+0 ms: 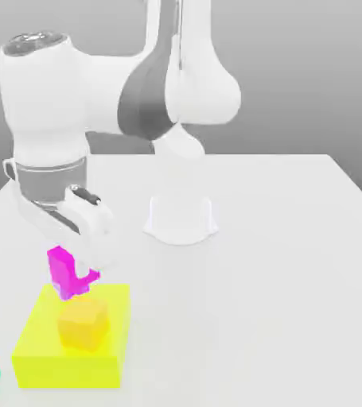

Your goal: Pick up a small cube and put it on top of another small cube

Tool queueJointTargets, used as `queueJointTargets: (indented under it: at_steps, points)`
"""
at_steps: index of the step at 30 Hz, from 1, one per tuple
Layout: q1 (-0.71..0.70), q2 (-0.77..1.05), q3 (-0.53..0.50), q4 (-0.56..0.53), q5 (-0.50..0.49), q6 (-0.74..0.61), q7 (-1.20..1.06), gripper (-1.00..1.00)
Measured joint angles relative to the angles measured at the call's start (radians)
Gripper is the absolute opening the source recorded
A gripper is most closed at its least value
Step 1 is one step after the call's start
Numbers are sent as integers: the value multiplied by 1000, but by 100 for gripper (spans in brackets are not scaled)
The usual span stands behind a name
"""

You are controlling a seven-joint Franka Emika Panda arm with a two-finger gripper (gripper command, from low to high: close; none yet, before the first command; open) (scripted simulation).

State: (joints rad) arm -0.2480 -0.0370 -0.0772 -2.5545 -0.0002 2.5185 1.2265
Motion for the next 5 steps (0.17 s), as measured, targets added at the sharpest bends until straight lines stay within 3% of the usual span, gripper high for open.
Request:
queueJointTargets:
  at_steps: [1, 2, 5]
  points:
    - [7, 32, -6, -6, 3, 39, -2, -100]
    - [6, 53, -4, -11, 5, 64, -3, 100]
    - [7, 53, -4, -11, 5, 64, -3, 100]
